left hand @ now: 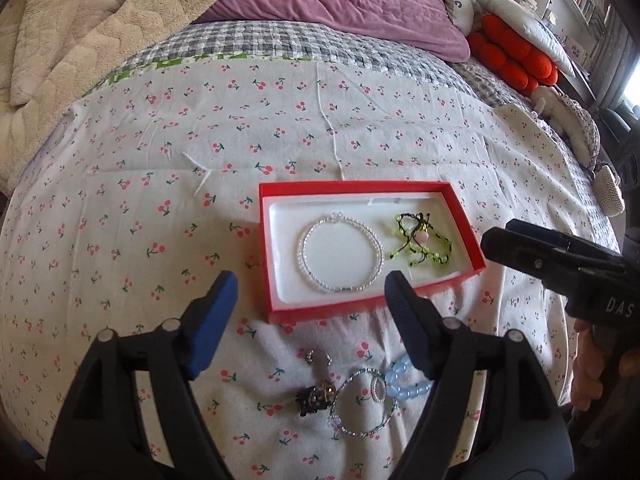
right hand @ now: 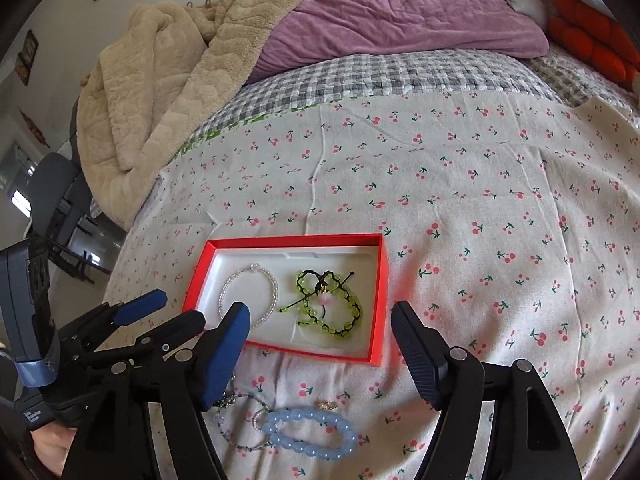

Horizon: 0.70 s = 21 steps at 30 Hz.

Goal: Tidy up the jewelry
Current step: 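Lower both bracelets into the red box and open both grippers, then grasp the green-and-white beaded bracelet with the left gripper while the right grasps the light blue bracelet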

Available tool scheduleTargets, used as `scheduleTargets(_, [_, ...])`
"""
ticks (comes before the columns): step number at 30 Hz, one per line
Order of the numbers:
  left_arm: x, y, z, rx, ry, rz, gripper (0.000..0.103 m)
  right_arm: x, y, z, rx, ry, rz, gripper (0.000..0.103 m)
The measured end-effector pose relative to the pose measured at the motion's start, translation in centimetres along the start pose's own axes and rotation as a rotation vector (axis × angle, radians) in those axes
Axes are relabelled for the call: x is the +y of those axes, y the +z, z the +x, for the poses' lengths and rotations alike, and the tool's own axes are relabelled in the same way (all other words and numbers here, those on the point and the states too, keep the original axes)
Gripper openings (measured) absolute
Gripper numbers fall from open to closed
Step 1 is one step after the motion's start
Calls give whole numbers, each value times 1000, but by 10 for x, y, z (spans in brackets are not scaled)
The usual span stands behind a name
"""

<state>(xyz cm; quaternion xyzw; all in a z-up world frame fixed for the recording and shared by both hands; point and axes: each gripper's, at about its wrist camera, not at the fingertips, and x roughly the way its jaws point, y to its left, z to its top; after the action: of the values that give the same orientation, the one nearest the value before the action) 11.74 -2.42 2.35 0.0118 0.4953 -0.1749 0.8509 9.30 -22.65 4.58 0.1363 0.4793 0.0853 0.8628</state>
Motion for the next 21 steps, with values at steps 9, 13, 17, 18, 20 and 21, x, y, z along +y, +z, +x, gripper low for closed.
scheduleTargets(9, [14, -40, -9, 65, 24, 14, 81, 3, -27, -7, 63, -22, -42, 75])
scheduleTargets(13, [18, -52, -11, 89, 24, 23, 81, 2, -39, -10, 82, -35, -49, 75])
scheduleTargets(17, [24, -62, -12, 107, 44, 24, 81, 0, -49, -11, 102, -48, -52, 75])
scheduleTargets(18, [26, -65, -13, 113, 47, 19, 81, 0, -51, -10, 108, -51, -51, 75])
scheduleTargets(20, [29, -70, -13, 125, 42, 12, 81, -1, -56, -9, 120, -54, -47, 75])
scheduleTargets(21, [30, -72, -13, 129, 36, 9, 81, -2, -58, -7, 127, -56, -49, 75])
